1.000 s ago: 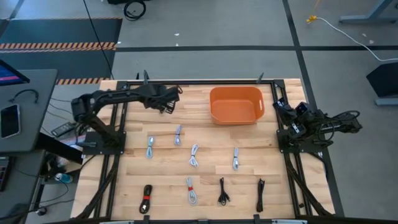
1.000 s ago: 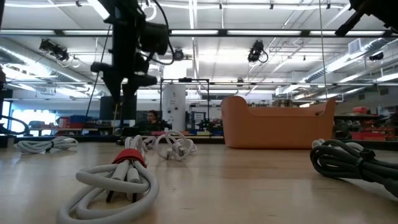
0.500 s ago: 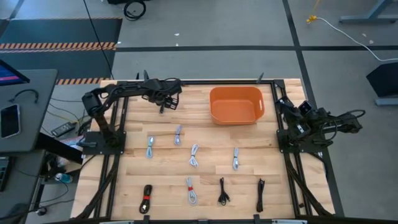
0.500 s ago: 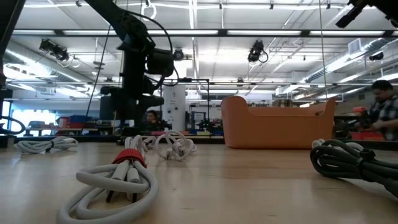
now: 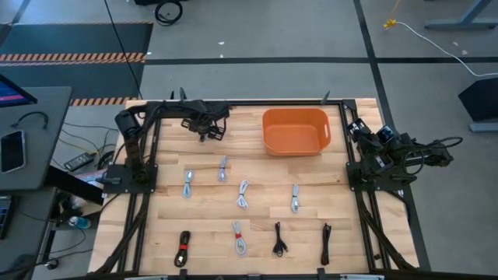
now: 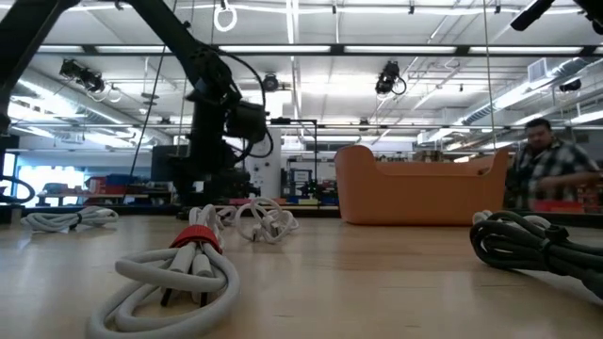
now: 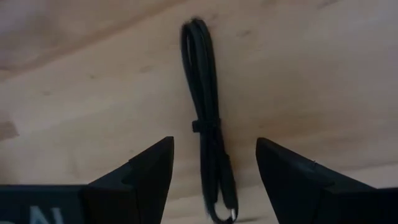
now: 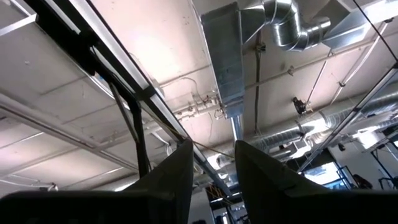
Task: Pick and place USB-C Cables
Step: Put the black USB cable into the orange bin
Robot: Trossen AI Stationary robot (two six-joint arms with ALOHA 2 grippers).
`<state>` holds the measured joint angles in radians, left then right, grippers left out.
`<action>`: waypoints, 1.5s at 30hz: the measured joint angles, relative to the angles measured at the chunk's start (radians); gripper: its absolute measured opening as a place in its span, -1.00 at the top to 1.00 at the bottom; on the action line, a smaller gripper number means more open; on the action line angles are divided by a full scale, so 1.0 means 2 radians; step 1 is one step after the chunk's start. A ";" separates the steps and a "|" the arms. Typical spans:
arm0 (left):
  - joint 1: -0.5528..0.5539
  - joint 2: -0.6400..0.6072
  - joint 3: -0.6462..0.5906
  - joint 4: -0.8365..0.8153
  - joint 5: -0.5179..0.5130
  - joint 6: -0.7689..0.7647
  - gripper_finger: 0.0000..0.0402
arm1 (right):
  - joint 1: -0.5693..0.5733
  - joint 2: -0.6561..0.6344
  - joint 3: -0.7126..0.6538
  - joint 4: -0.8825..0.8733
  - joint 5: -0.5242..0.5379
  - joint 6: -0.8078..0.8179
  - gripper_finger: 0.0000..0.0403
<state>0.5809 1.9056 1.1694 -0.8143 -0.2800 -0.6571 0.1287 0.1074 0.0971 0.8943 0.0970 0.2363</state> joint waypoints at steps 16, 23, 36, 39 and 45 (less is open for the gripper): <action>0.006 0.020 0.002 0.022 0.050 0.081 0.83 | 0.000 0.000 0.000 -0.003 -0.006 0.000 0.39; 0.004 -0.005 0.016 -0.014 0.066 0.113 0.90 | 0.000 0.000 0.000 -0.003 -0.006 0.000 0.41; -0.079 -0.287 0.110 0.024 0.062 0.129 0.91 | 0.000 0.013 0.000 -0.027 0.034 0.004 0.68; -0.129 -0.334 0.126 0.061 0.061 0.130 0.91 | 0.000 0.036 0.001 -0.029 0.080 0.012 0.65; -0.217 -0.362 0.128 0.088 0.061 0.130 0.91 | -0.001 0.136 0.056 -0.033 0.111 0.020 0.49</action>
<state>0.1467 1.1815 1.4256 -0.6378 -0.1575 -0.3968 0.1276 0.3803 0.2091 0.8276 0.3186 0.2770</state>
